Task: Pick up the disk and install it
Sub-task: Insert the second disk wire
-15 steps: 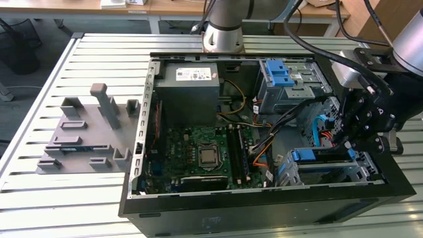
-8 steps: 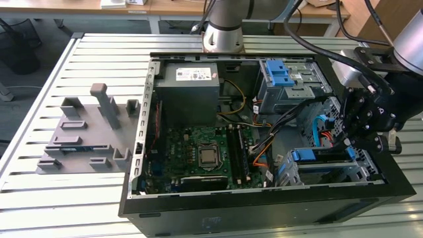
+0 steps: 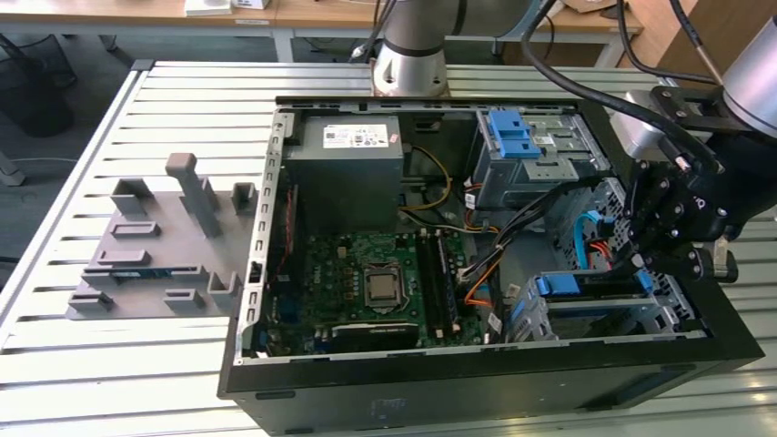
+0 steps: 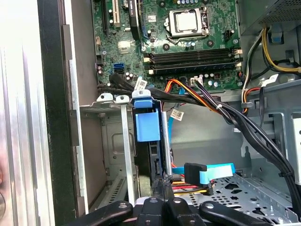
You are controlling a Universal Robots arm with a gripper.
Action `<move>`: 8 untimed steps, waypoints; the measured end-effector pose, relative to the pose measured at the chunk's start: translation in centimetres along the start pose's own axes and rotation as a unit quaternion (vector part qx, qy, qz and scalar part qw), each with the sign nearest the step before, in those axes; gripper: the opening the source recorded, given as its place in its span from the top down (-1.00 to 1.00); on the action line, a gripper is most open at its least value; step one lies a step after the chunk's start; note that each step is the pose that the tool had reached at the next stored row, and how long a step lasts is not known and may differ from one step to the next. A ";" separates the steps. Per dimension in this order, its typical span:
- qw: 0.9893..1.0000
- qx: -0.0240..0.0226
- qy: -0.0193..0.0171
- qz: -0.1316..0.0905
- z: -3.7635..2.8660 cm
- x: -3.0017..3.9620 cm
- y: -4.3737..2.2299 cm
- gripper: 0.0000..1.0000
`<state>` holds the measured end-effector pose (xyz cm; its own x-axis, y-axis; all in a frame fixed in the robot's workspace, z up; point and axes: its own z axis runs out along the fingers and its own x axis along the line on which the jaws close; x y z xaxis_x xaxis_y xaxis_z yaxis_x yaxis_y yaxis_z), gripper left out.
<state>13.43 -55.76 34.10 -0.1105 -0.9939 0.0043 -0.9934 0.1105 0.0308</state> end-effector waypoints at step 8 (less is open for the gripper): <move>1.000 0.000 0.000 0.000 0.00 0.02 0.15 0.79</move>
<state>13.27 -55.75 34.11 -0.1105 -0.9939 0.0044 -0.9934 0.1106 0.0309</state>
